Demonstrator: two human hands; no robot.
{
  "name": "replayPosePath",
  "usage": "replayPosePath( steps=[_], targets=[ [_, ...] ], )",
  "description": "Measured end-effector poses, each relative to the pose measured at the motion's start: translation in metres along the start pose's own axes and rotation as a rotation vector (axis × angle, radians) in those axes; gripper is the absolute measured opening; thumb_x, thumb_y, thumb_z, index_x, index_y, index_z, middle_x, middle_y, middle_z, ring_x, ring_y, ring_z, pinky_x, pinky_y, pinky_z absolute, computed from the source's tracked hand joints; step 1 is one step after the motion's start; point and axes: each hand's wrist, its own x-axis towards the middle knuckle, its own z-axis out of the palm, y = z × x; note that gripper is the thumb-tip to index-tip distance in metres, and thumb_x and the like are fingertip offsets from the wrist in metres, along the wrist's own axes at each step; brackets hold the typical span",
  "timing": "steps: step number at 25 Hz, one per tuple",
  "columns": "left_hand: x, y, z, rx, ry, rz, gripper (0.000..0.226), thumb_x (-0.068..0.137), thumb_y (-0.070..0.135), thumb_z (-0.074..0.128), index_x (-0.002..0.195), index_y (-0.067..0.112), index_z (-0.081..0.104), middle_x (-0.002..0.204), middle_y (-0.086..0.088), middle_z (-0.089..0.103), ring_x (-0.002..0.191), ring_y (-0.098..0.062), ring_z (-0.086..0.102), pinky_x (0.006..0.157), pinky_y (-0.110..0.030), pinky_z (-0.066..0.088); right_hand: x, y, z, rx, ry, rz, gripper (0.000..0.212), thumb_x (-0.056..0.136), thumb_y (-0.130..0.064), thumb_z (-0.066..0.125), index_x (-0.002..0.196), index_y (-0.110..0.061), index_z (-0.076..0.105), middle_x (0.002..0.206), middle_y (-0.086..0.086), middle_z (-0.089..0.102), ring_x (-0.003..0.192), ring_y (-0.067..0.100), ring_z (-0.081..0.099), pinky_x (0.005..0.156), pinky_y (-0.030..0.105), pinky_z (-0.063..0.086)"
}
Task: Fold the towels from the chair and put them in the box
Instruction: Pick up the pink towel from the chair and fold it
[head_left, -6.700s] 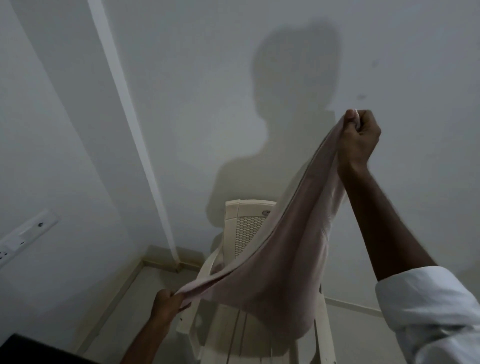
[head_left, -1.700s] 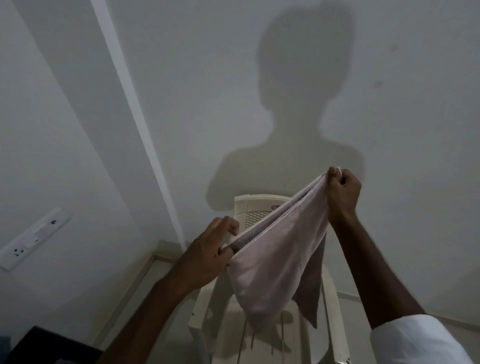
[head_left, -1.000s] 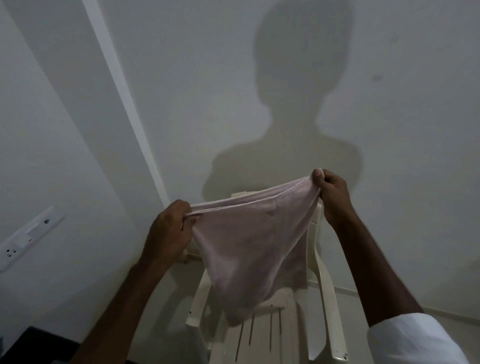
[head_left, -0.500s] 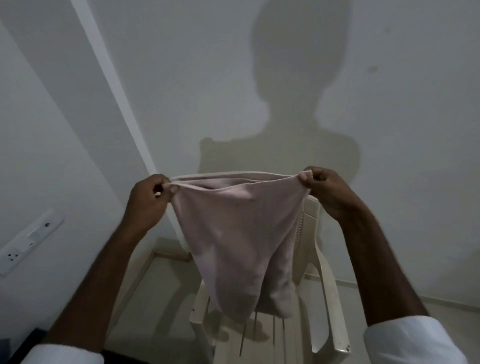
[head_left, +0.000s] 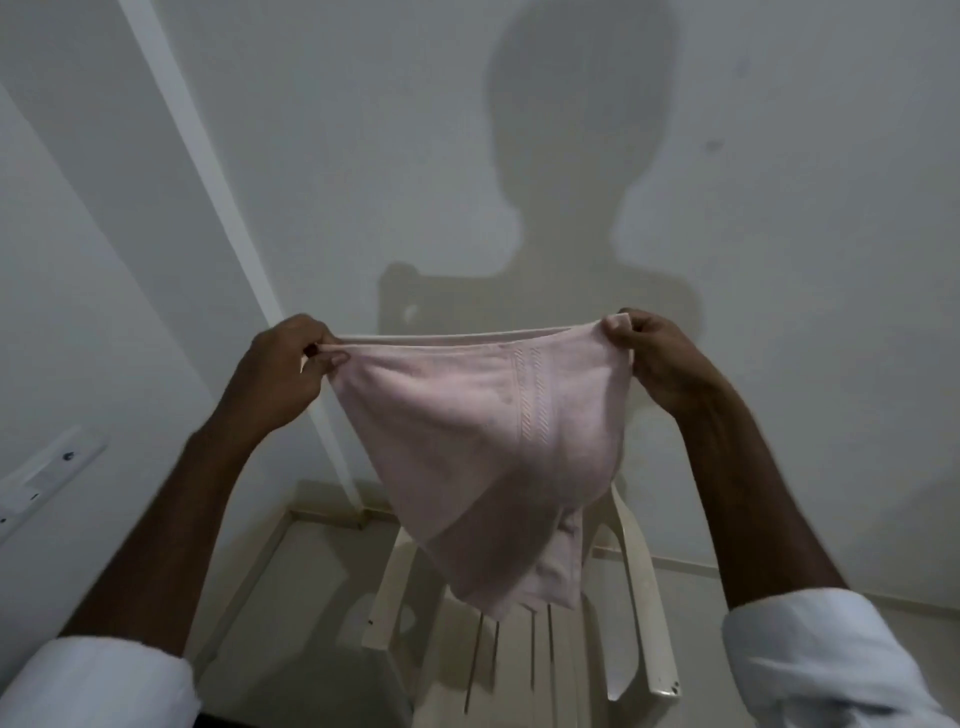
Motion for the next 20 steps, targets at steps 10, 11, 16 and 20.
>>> replayPosePath(
  steps=[10, 11, 16, 20],
  targets=[
    [-0.003, -0.012, 0.001, -0.018, -0.075, 0.116, 0.011, 0.090, 0.022, 0.069, 0.083, 0.015, 0.062, 0.086, 0.005, 0.061, 0.081, -0.019, 0.061, 0.078, -0.036, 0.054, -0.005, 0.016, 0.000, 0.070, -0.005, 0.004, 0.034, 0.086, -0.031, 0.076, 0.070, -0.017, 0.049, 0.072, 0.000, 0.052, 0.065, 0.010, 0.051, 0.058, 0.022, 0.042],
    [-0.003, -0.010, 0.003, -0.090, -0.021, 0.072, 0.010, 0.090, 0.017, 0.070, 0.084, 0.011, 0.064, 0.086, 0.003, 0.062, 0.082, -0.020, 0.062, 0.080, -0.034, 0.053, -0.003, 0.013, 0.006, 0.153, 0.003, -0.008, 0.028, 0.094, -0.019, 0.064, 0.069, -0.018, 0.051, 0.072, -0.001, 0.052, 0.065, 0.010, 0.052, 0.058, 0.023, 0.042],
    [-0.004, -0.013, 0.011, -0.172, -0.011, 0.019, 0.009, 0.091, 0.014, 0.067, 0.086, 0.007, 0.064, 0.087, -0.004, 0.063, 0.081, -0.019, 0.060, 0.075, -0.025, 0.047, 0.000, 0.005, 0.013, 0.125, 0.025, -0.064, 0.032, 0.097, -0.011, 0.055, 0.068, -0.019, 0.043, 0.071, 0.000, 0.044, 0.064, 0.010, 0.043, 0.058, 0.027, 0.032],
    [-0.005, -0.009, 0.006, 0.055, 0.071, 0.027, 0.011, 0.089, 0.015, 0.068, 0.082, 0.010, 0.061, 0.085, -0.001, 0.058, 0.080, -0.025, 0.058, 0.071, -0.033, 0.047, 0.001, -0.003, 0.012, 0.027, 0.012, -0.058, 0.037, 0.091, -0.021, 0.063, 0.067, -0.019, 0.035, 0.067, -0.002, 0.038, 0.060, 0.009, 0.037, 0.055, 0.026, 0.028]
  ],
)
